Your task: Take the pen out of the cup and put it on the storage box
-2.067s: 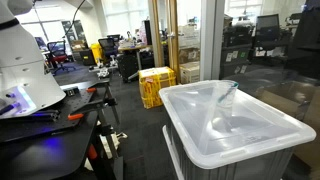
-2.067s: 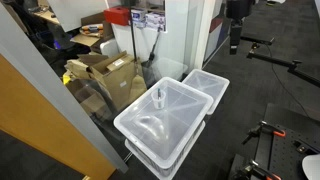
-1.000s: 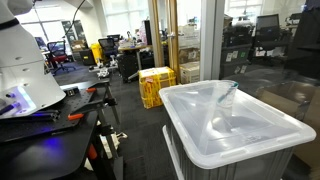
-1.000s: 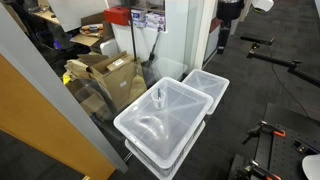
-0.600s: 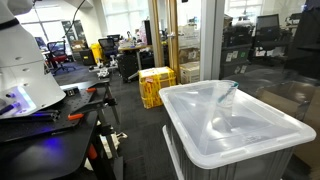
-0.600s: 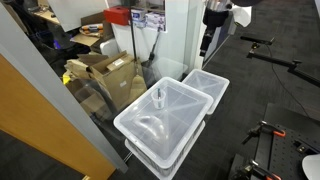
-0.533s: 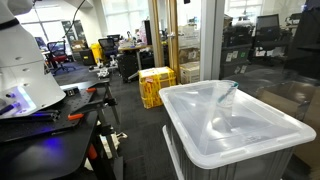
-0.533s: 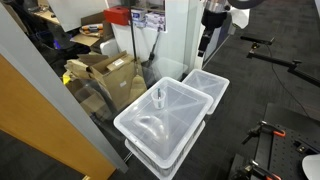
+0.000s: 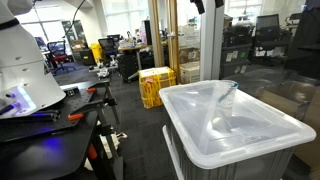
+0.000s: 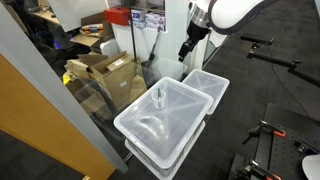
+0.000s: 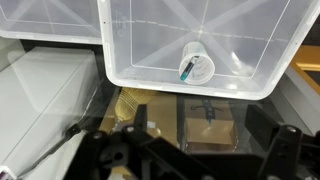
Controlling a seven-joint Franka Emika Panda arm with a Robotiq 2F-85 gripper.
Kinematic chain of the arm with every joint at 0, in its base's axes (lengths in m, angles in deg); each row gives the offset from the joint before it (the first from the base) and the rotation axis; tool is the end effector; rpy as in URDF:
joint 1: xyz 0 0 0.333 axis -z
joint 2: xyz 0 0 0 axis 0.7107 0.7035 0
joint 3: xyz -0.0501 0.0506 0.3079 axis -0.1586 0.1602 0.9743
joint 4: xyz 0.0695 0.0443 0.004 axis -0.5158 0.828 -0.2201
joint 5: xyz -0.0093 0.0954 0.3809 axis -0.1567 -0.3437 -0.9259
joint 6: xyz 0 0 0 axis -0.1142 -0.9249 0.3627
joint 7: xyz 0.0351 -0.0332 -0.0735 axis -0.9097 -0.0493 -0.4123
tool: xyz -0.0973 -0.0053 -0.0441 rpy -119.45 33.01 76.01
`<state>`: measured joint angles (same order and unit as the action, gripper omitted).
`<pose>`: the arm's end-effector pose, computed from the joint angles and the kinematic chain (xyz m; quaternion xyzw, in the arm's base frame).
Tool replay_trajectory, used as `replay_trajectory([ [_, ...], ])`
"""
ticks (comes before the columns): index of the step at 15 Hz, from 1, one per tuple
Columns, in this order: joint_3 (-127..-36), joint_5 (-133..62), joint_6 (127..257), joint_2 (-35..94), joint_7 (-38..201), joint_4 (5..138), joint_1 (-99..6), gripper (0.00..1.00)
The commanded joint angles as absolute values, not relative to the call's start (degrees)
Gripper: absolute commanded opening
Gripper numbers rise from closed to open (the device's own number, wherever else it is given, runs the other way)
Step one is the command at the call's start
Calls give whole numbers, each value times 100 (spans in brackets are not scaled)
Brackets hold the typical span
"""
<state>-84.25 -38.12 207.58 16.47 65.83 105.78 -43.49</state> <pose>0.5601 -0.0836 0.3869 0.9847 0.0212 0.1701 0.0326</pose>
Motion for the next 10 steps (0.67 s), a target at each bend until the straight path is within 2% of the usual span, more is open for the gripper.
replay_trajectory([
  [1, -8265, -3975, 21530, 2128, 7152, 10396, -4290, 100],
  [10, -8339, -3841, 22855, 3493, 8376, 9667, -4534, 100],
])
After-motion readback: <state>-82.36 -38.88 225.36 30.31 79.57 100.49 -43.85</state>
